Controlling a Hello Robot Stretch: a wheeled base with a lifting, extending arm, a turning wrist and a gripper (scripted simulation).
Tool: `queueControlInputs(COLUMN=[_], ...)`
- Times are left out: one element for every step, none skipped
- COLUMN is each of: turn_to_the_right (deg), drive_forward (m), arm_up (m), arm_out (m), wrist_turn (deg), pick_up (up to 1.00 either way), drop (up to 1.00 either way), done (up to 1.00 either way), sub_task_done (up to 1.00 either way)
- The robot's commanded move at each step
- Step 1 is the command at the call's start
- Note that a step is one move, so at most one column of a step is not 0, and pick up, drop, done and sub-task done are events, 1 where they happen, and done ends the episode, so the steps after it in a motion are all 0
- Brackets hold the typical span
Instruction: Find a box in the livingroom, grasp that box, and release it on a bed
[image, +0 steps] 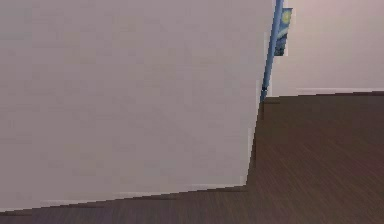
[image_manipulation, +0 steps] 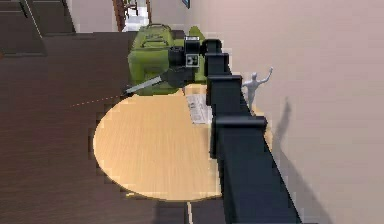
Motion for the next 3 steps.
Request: queueControlInputs(turn_to_the_right=[0.0, 0.0, 0.0], drive_forward=[0.00, 0.00, 0.00], arm_up=[0.00, 0.00, 0.00], arm_out=[0.00, 0.00, -0.36], wrist_turn=[-45.0, -39.0, 0.0], pick_up=[0.00, 0.00, 0.00], drop=[0.00, 0.00, 0.00], done=[0.00, 0.00, 0.00], sub_task_done=[0.00, 0.00, 0.00])
